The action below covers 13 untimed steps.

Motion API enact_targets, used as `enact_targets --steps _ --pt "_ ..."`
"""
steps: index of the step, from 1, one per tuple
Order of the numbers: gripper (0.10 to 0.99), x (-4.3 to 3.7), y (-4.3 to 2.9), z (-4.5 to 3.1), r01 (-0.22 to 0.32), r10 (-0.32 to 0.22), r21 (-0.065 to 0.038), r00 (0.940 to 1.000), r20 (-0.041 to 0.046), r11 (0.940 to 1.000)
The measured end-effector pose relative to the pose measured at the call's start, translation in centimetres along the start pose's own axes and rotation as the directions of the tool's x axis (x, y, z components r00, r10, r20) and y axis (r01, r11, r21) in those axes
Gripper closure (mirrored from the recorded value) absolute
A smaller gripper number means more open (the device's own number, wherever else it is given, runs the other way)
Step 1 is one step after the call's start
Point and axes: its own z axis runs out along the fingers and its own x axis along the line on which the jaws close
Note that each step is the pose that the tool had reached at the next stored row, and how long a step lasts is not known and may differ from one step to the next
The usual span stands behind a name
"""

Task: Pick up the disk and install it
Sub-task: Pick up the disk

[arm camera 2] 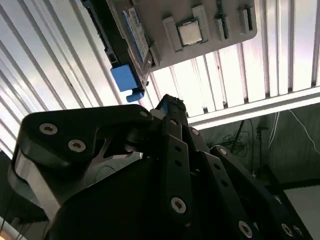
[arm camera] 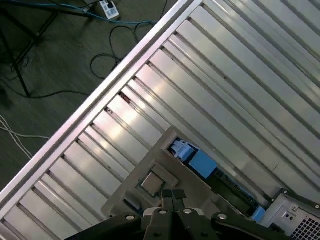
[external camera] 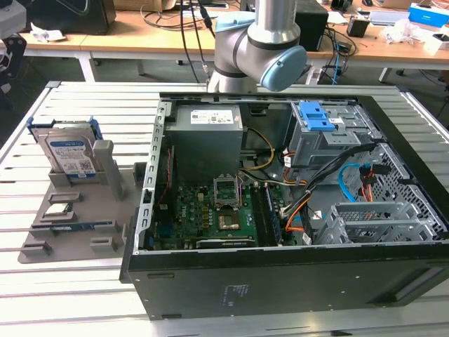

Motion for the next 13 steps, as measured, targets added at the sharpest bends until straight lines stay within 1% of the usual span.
enact_targets --steps 3,6,7,9,10,11,13 --pt "0.98 0.0 0.0 0.0 0.05 -0.05 -0.001 0.9988 -0.0022 0.9988" --pt "0.98 0.0 0.0 0.0 0.1 -0.1 -0.003 0.995 -0.0044 0.995" --pt "0.98 0.0 0.0 0.0 0.122 -0.122 -0.003 0.9926 -0.0054 0.9926" --pt "0.98 0.0 0.0 0.0 0.173 -0.173 -0.005 0.9848 -0.0075 0.9848" --pt "0.98 0.0 0.0 0.0 0.194 -0.195 -0.005 0.9809 -0.0083 0.9809" --pt "0.98 0.0 0.0 0.0 0.219 -0.219 -0.006 0.9756 -0.0094 0.9756" --pt "0.98 0.0 0.0 0.0 0.244 -0.244 -0.007 0.9696 -0.0104 0.9697"
